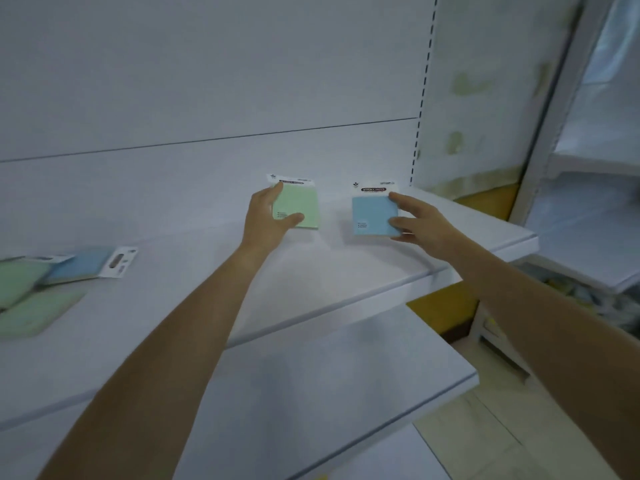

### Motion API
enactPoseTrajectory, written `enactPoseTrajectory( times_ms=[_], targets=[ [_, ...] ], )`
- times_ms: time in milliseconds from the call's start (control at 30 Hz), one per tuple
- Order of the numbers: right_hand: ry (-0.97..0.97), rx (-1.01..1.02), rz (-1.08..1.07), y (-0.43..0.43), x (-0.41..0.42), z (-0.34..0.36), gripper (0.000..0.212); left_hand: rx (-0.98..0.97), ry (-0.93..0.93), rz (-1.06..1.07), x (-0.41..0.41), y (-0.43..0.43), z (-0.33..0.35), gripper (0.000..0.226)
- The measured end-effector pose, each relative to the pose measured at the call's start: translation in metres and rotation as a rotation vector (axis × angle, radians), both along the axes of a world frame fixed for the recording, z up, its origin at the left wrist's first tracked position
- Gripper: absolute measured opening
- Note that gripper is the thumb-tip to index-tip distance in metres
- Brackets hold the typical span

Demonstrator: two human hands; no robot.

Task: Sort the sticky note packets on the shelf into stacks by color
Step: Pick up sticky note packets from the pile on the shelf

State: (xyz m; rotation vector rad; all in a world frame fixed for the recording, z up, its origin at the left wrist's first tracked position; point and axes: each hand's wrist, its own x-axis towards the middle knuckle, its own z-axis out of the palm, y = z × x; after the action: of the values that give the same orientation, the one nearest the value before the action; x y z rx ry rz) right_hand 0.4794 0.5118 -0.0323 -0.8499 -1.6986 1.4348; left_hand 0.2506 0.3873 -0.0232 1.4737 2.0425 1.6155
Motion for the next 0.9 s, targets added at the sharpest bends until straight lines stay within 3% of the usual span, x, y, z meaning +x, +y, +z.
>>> enactPoseTrajectory(
  times_ms=[200, 400, 567, 700, 800, 900],
  targets=[
    [-0.069, -0.088, 0.023, 0.09, 0.031, 0.015, 0.048, -0.001, -0.151, -0.037, 0.018, 0.087, 0.001, 0.071],
    [-0.142, -0.087, 0.047, 0.168, 0.041, 0.023, 0.049, -0.01, -0.147, -0.022, 0.032, 0.148, 0.003, 0.025],
    [-0.168, -0.087, 0.069, 0.23, 0.037, 0.023, 0.049, -0.07, -0.105, 0.082, 0.038, 0.183, -0.003, 0.068],
    [-0.293, -0.037, 0.14, 0.269, 0.032, 0.008, 0.05, -0.101, -0.09, 0.137, 0.053, 0.209, -0.015, 0.051],
    [-0.441, 0.131, 0.152, 0.287, 0.026, -0.002, 0.051, -0.161, -0.078, 0.213, 0.066, 0.222, -0.02, 0.071],
    [-0.616, 0.351, 0.148, 0.297, 0.018, -0.007, 0.049, -0.236, -0.051, 0.275, 0.075, 0.229, -0.024, 0.076]
  ],
)
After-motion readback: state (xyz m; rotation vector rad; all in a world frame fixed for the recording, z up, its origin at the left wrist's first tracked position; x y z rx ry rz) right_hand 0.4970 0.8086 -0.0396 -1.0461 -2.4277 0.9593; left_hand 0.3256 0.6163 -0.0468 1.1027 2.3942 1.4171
